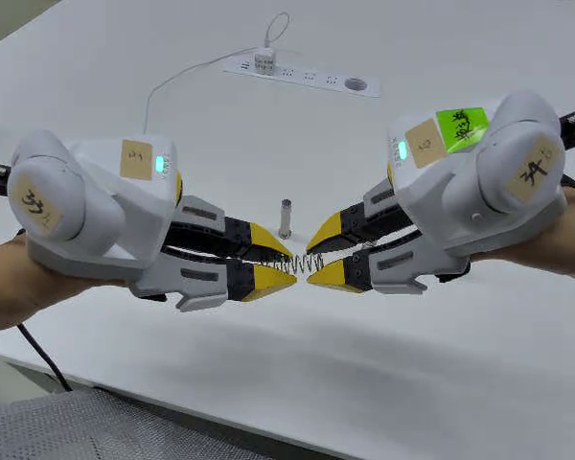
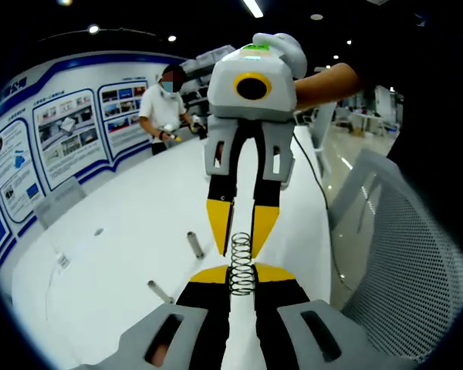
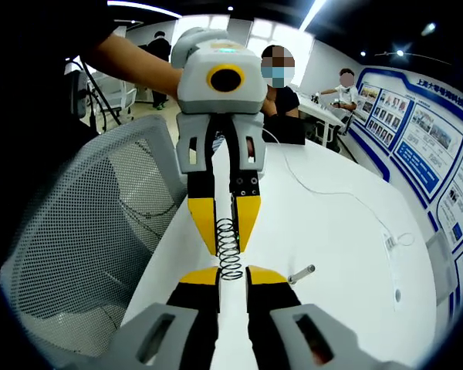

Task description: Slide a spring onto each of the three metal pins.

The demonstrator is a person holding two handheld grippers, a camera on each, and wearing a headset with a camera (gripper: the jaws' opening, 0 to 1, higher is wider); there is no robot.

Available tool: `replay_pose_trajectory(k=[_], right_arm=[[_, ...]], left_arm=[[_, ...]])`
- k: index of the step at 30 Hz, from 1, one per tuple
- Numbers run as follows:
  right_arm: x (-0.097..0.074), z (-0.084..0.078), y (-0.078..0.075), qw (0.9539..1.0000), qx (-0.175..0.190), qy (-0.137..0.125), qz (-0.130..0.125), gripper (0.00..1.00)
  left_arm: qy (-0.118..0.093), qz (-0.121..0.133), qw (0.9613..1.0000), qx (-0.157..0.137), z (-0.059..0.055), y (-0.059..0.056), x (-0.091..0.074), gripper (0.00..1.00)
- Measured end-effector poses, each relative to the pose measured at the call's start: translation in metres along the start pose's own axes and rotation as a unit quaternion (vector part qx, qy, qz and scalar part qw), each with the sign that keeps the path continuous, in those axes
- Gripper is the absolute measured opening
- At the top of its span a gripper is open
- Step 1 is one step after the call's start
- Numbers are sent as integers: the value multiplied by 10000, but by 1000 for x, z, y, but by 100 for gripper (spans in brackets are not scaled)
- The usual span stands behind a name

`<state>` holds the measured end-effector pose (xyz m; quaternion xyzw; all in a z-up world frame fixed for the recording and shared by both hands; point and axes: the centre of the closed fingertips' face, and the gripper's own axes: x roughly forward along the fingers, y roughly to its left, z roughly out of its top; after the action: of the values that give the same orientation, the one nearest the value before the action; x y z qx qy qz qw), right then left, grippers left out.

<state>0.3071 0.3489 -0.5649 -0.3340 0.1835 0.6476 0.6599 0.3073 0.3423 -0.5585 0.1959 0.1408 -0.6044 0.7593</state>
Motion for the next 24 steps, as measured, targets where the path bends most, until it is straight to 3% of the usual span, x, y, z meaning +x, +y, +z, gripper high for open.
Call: replay_pose_trajectory(k=[6, 14, 17, 24], right_arm=[[-3, 7, 1, 9991, 329, -258, 102, 11], [-7, 25, 2, 9953, 638, -692, 226, 11], [-9, 35, 0, 9914, 852, -961, 267, 11], [-7, 49, -1, 9878, 977, -1182, 264, 11]], left_arm=[[-22, -19, 10000, 25, 1, -1, -2, 10], [187, -32, 9996, 201, -4, -1, 2, 10], [142, -28, 9998, 153, -2, -1, 2, 10], [-48, 20, 10000, -43, 3, 0, 2, 10]])
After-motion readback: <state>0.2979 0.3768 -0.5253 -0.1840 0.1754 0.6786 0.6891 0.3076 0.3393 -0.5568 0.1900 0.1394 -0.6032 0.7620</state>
